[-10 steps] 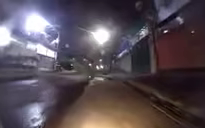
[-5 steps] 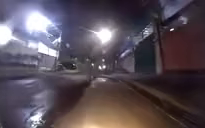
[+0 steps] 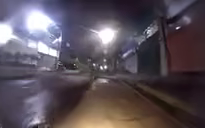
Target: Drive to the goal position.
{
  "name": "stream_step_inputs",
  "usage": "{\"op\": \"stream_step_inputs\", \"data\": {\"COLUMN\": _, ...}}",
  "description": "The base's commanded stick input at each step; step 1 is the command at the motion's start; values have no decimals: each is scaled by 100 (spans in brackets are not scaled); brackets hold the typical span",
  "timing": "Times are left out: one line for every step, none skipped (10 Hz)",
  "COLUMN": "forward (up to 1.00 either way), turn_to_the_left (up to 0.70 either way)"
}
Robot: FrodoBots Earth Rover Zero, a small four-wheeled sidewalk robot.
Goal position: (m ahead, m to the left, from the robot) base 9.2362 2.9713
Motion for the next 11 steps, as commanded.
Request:
{"op": "stream_step_inputs", "data": {"forward": 70, "turn_to_the_left": 0}}
{"op": "stream_step_inputs", "data": {"forward": 70, "turn_to_the_left": 0}}
{"op": "stream_step_inputs", "data": {"forward": 70, "turn_to_the_left": 0}}
{"op": "stream_step_inputs", "data": {"forward": 70, "turn_to_the_left": 0}}
{"op": "stream_step_inputs", "data": {"forward": 70, "turn_to_the_left": -1}}
{"op": "stream_step_inputs", "data": {"forward": 70, "turn_to_the_left": -2}}
{"op": "stream_step_inputs", "data": {"forward": 70, "turn_to_the_left": -11}}
{"op": "stream_step_inputs", "data": {"forward": 70, "turn_to_the_left": -23}}
{"op": "stream_step_inputs", "data": {"forward": 70, "turn_to_the_left": -34}}
{"op": "stream_step_inputs", "data": {"forward": 70, "turn_to_the_left": -35}}
{"op": "stream_step_inputs", "data": {"forward": 70, "turn_to_the_left": -27}}
